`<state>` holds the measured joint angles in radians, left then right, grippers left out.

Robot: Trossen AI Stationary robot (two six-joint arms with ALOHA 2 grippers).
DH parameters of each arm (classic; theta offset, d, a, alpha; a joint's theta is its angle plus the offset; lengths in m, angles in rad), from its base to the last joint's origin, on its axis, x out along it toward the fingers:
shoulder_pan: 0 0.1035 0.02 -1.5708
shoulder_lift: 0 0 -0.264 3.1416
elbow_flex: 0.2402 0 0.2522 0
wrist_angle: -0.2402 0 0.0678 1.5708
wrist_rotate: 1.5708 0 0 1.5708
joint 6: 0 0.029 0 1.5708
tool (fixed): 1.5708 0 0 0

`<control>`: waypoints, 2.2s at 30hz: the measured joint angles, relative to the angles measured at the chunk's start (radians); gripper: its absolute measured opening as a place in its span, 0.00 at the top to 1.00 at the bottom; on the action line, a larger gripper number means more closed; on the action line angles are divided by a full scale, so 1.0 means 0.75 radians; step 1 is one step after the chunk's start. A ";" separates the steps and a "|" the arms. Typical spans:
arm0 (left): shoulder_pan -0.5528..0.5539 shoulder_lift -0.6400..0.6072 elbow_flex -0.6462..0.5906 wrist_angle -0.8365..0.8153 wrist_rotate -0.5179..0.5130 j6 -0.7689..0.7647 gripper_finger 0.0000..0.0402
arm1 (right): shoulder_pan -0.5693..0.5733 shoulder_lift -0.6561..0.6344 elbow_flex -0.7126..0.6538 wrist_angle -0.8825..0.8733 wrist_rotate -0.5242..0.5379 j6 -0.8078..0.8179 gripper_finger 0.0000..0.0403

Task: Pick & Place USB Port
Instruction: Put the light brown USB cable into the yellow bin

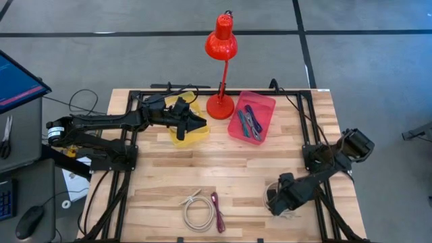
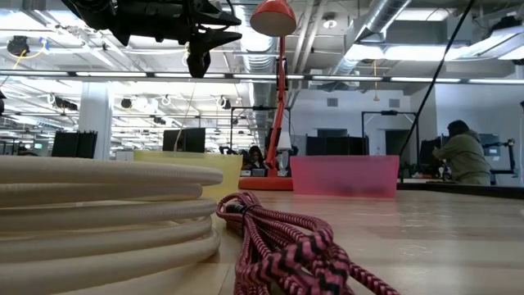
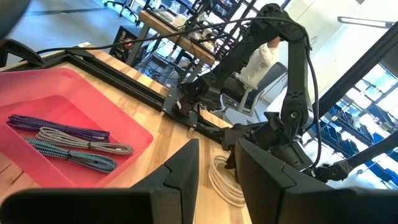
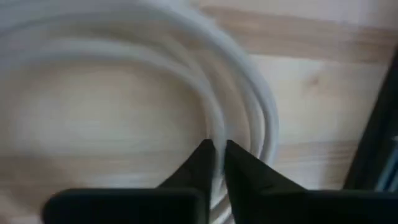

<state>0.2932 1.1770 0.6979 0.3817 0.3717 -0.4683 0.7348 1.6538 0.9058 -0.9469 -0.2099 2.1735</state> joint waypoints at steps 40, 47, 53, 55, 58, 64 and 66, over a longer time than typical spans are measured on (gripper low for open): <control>0.000 -0.139 0.000 0.015 -0.001 -0.461 0.77 | -0.707 -0.498 0.371 0.022 1.190 -1.243 1.00; -0.002 -0.138 0.000 0.072 0.001 -0.722 0.77 | -0.864 -0.497 0.414 0.401 1.188 -1.709 1.00; -0.003 -0.138 0.000 0.072 0.027 -0.872 0.72 | -0.936 -0.477 0.414 0.575 1.169 -1.885 1.00; -0.003 -0.138 0.000 0.073 0.027 -0.906 0.70 | -0.946 -0.455 0.414 0.610 1.145 -1.919 1.00; -0.003 -0.138 0.000 0.074 0.010 -0.914 0.67 | -0.949 -0.401 0.415 0.703 1.126 -1.953 1.00; -0.003 -0.138 0.000 0.080 -0.041 -0.914 0.64 | -0.949 -0.295 0.414 0.837 1.093 -1.970 1.00; -0.003 -0.137 0.000 0.089 -0.041 -0.914 0.64 | -0.949 -0.272 0.414 0.868 1.086 -1.969 1.00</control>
<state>0.2909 1.0740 0.6979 0.4485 0.3408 -1.1538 0.0231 1.4495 1.2163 -0.2961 0.6046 0.6968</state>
